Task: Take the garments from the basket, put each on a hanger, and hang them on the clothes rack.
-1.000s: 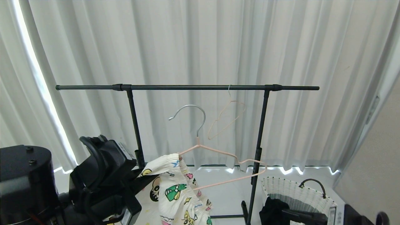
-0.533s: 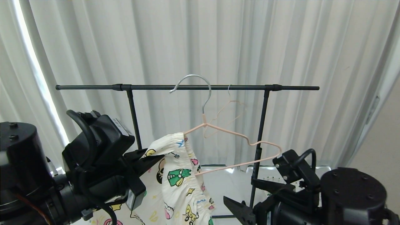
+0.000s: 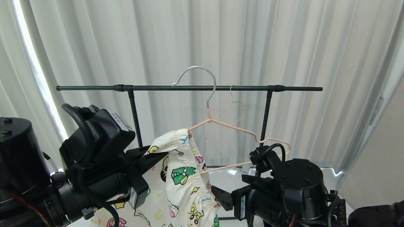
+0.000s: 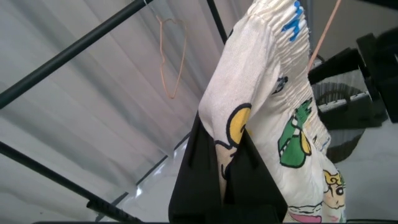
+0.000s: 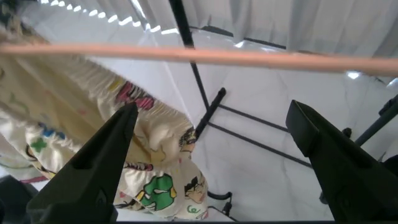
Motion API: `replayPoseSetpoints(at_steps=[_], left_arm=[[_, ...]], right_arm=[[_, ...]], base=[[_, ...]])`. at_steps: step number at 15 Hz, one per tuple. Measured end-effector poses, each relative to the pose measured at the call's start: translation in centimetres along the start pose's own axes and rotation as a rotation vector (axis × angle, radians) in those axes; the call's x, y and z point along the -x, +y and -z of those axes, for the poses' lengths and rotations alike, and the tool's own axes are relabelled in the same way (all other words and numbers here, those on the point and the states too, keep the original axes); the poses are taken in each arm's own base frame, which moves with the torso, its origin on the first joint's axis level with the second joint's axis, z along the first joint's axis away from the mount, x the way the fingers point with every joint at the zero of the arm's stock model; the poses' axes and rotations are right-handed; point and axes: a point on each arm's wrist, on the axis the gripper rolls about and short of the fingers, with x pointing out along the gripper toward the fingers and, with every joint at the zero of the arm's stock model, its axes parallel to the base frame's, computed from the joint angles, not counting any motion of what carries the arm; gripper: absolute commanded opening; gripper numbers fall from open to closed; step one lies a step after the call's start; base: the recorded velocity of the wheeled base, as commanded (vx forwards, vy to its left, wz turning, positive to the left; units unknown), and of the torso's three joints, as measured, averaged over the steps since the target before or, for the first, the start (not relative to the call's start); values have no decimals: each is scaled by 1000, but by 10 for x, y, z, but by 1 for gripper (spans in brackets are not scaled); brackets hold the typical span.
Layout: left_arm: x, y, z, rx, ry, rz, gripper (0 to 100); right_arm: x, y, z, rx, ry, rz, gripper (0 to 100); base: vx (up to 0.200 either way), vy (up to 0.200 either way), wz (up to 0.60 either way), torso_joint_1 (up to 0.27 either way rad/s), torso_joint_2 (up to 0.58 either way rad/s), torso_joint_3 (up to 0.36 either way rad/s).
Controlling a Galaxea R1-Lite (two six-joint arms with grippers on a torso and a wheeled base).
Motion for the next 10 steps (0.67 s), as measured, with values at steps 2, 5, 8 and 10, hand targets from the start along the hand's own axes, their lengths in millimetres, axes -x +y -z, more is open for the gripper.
replayPoseSetpoints(at_steps=[2,5,8,10], left_arm=[[-1,0,-1,2,-2,0,0],[-2,1,-3,2,-8,-3,0],[-2,2,-5,3,-13,-5,0],[-1,2,-5,4,-15,-7,0]], right_arm=[[-1,8,10,37,30,-22,100],[-5,14,22,88,62,-24,100],[-11,12,29,115,68,30,100],[-14,7,31,126,63,74,100]], base=[[0,0,0,0,0,0],[0,0,0,0,0,0],[0,0,0,0,0,0],[0,0,0,0,0,0]])
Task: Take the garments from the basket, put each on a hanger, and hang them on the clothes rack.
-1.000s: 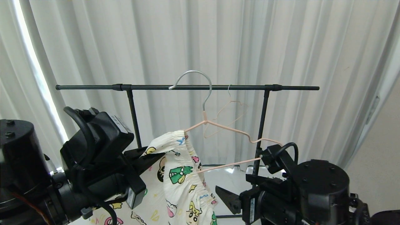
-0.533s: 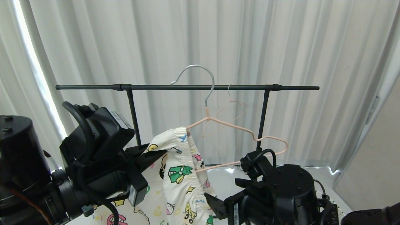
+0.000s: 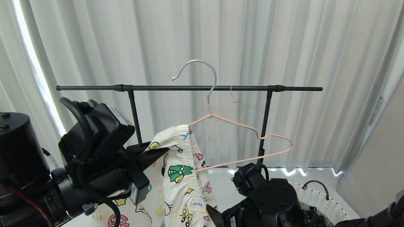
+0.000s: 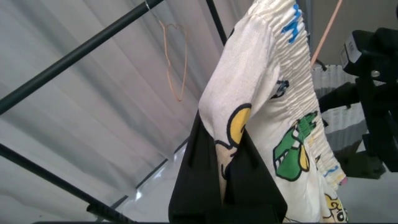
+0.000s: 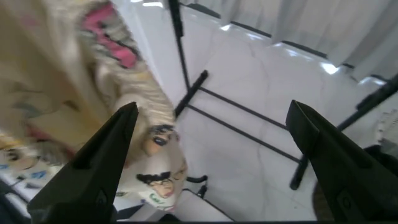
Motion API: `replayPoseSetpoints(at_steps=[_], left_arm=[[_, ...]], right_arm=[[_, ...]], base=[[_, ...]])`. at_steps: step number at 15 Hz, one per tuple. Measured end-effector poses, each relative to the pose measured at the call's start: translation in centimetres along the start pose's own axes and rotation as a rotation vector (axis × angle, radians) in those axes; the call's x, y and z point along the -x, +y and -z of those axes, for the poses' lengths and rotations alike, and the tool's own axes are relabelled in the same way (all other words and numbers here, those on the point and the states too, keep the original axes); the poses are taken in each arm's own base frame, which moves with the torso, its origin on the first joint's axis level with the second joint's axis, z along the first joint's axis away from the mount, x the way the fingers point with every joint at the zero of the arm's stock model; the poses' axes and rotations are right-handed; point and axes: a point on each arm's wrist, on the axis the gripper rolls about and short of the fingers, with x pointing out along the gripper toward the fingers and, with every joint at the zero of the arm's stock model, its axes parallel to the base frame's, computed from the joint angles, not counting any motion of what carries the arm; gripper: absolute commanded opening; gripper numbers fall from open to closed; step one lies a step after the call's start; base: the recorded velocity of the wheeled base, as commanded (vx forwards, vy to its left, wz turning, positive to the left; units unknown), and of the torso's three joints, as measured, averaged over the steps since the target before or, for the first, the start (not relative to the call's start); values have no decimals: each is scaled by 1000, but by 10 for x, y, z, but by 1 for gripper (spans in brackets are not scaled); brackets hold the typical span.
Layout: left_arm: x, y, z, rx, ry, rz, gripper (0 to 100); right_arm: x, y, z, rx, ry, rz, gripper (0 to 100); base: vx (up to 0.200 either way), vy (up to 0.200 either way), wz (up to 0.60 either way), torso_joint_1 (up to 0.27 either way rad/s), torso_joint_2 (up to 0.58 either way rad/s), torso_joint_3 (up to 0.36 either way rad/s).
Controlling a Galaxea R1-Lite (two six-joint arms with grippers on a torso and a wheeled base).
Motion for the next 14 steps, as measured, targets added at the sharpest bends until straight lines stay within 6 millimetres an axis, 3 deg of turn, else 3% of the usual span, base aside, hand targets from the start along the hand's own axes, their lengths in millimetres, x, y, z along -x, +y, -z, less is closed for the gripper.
replayPoseSetpoints(at_steps=[4,8,14], left_arm=[[3,6,6,3,24,-34,0],[11,11,18,5,61,-79,0],[18,14,25,-17,81,-107,0]], right_arm=[[-6,-36,2,45,5,184,100],[-12,-78,-12,73,-46,323,100],[-12,-103,-21,62,-66,401,100]], base=[[0,0,0,0,0,0],[0,0,0,0,0,0],[0,0,0,0,0,0]])
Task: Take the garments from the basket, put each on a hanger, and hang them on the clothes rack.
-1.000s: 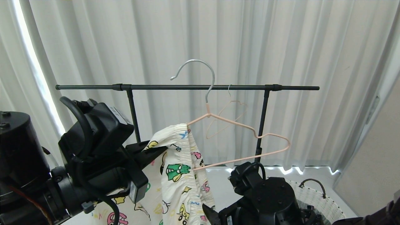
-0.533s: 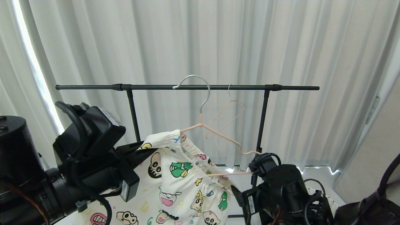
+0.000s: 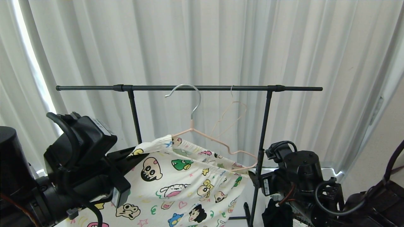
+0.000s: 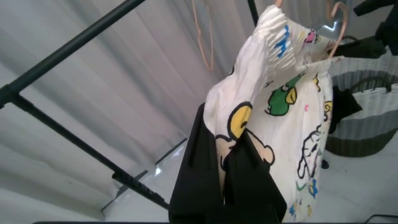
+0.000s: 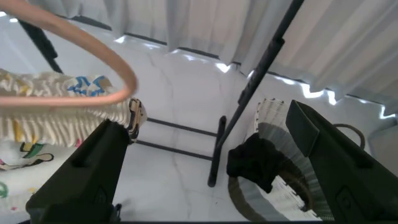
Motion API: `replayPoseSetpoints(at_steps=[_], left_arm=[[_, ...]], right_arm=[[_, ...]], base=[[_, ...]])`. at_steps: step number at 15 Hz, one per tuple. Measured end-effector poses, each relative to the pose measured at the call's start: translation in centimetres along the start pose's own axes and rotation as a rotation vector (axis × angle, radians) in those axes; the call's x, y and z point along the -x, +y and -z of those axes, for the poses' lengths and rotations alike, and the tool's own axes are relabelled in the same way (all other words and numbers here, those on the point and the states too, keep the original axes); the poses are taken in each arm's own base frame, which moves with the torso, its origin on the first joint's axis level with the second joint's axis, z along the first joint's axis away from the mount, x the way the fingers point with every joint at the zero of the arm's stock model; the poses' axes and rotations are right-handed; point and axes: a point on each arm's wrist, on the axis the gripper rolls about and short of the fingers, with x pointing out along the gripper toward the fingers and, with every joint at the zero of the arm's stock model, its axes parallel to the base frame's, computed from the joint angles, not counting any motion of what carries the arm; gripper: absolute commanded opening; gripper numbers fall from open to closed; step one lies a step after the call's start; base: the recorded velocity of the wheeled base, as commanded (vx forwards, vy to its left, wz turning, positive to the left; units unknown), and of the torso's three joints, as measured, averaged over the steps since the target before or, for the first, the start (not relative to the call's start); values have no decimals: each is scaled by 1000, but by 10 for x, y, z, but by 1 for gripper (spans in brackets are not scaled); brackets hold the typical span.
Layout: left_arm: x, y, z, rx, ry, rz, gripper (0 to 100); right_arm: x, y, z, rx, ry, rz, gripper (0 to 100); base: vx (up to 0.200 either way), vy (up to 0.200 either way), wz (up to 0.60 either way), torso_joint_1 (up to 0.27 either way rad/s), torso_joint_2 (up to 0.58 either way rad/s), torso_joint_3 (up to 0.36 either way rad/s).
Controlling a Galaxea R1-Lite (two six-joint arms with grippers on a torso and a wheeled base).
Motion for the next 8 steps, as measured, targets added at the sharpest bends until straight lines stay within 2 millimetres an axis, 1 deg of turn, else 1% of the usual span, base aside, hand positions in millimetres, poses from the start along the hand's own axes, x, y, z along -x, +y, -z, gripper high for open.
replayPoseSetpoints(at_steps=[3,5,8], left_arm=[[3,4,5,5,16,-26,0],[6,2,12,-7,35,-20,0],[9,-6,28,-28,91,10,0]], right_arm=[[-1,-5,-3,-1,-7,13,100],[0,-6,-6,-5,-13,-7,100],[6,-7,-12,7,-28,-56,100]], base=[[0,0,0,0,0,0],[0,0,0,0,0,0],[0,0,0,0,0,0]])
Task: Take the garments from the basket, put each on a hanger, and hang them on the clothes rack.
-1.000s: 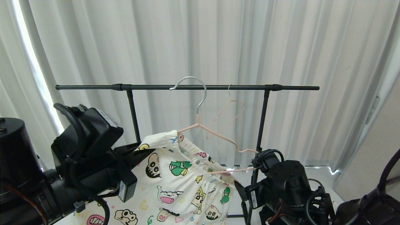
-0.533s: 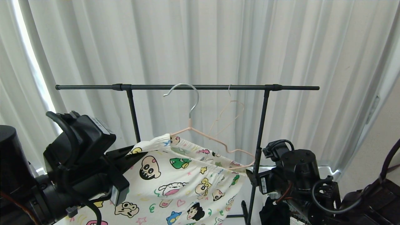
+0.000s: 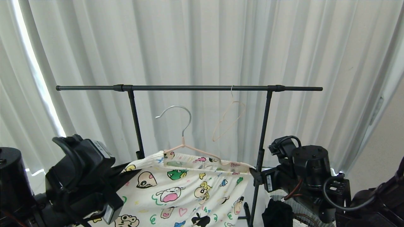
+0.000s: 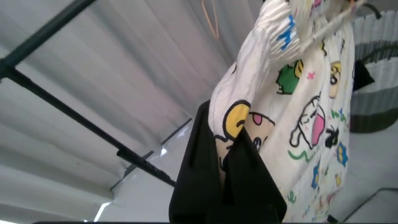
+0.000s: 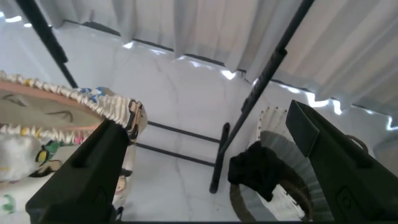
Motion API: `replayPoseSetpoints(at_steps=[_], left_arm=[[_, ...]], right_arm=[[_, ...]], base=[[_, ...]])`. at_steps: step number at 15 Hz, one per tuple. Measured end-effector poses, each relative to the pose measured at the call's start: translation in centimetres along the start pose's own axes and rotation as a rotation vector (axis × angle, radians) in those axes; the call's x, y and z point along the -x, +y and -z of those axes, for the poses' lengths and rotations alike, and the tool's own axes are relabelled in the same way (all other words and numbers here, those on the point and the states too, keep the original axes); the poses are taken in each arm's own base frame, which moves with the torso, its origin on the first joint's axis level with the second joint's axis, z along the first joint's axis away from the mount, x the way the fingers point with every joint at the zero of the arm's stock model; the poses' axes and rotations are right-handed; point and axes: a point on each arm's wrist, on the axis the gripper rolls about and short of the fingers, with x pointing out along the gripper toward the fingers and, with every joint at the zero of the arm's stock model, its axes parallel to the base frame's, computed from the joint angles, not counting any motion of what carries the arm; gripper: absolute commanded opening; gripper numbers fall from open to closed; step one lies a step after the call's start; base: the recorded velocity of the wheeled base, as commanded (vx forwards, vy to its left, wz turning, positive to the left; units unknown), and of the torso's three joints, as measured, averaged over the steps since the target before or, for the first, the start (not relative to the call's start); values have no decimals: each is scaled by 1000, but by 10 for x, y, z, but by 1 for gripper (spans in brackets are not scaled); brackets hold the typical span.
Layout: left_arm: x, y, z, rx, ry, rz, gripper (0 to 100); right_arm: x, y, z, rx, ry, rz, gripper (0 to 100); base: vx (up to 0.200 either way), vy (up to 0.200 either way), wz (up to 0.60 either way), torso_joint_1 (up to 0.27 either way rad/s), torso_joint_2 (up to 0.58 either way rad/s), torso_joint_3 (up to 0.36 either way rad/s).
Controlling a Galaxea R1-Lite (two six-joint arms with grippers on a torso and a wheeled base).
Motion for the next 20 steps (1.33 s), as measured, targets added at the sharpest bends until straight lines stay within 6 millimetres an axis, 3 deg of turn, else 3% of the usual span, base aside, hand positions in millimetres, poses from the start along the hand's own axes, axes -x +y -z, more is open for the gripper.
replayPoseSetpoints(at_steps=[8,15,20], left_arm=[[-17,-7,14,-20,103,42,0],[-24,-4,0,75,-43,28,0],[-22,-23,-10,33,-107,159,0]], right_arm=[[30,-2,-30,195,-118,-253,100],[81,-6,-31,313,-1,-578,100],[94,-6,-50,406,-22,-683,100]], base=[[0,0,0,0,0,0],[0,0,0,0,0,0],[0,0,0,0,0,0]])
